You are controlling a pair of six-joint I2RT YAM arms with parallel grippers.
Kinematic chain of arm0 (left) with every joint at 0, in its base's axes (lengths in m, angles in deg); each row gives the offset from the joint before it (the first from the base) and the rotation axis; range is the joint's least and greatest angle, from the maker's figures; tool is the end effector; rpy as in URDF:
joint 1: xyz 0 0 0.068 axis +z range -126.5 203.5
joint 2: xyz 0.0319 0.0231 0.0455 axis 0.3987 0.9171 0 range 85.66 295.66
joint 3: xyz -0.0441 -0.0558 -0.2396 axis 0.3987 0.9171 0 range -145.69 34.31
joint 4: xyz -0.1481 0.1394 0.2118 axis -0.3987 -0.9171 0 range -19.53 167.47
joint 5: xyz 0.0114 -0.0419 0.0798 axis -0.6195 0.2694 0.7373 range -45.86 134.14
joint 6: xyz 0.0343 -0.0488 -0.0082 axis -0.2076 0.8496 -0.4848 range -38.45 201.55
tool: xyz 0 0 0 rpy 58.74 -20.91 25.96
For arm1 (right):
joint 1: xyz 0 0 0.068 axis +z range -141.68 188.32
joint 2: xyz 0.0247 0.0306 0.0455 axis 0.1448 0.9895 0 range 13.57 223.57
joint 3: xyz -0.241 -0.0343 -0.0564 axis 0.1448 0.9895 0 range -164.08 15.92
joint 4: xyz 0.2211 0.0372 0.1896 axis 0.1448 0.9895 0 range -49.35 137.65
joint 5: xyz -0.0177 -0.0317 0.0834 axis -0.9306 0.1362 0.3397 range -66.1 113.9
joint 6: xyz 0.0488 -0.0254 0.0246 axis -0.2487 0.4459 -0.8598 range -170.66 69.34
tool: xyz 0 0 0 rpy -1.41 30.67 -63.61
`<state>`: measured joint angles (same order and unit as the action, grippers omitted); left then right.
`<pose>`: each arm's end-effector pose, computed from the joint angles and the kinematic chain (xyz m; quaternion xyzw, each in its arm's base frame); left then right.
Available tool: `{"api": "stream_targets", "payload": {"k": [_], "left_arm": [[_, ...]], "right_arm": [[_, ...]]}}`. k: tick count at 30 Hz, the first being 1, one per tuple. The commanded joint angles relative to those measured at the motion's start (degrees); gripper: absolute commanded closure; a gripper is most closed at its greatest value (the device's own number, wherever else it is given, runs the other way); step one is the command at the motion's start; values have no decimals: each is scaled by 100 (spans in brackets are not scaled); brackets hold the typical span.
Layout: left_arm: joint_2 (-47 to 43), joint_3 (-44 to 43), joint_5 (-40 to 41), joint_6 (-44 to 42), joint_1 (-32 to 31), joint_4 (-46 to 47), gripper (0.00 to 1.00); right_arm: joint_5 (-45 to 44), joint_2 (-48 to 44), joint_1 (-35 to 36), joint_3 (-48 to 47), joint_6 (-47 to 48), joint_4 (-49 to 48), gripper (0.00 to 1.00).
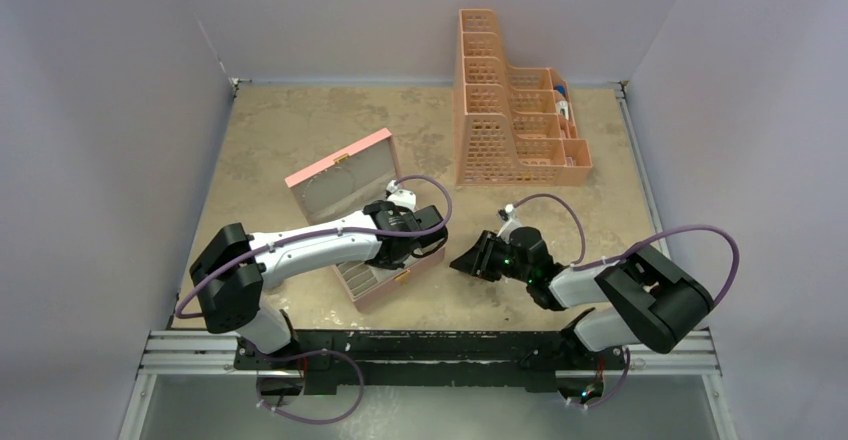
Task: Organize the mixed jewelry
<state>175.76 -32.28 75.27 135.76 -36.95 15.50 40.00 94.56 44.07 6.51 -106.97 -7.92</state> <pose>0.1726 -0.2576 0.1857 0.0417 0.9617 0.1128 0.2462 0.1836 0.1473 0.0592 0.0714 0.8263 0.4743 0.2954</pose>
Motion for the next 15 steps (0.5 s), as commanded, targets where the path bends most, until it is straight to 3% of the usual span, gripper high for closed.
{"api": "stream_targets", "payload": {"k": [1,9,15], "left_arm": [[-92,140,-254,117,-29,309,82],[-170,179,-205,316,-29,233,81],[-456,14,-230,314,-29,221,75]], "right_arm": [[-1,34,29,-114,115,98,61],[-28,-45,24,-96,122,152,61],[-252,-424,27,-279,339,703,61]]}}
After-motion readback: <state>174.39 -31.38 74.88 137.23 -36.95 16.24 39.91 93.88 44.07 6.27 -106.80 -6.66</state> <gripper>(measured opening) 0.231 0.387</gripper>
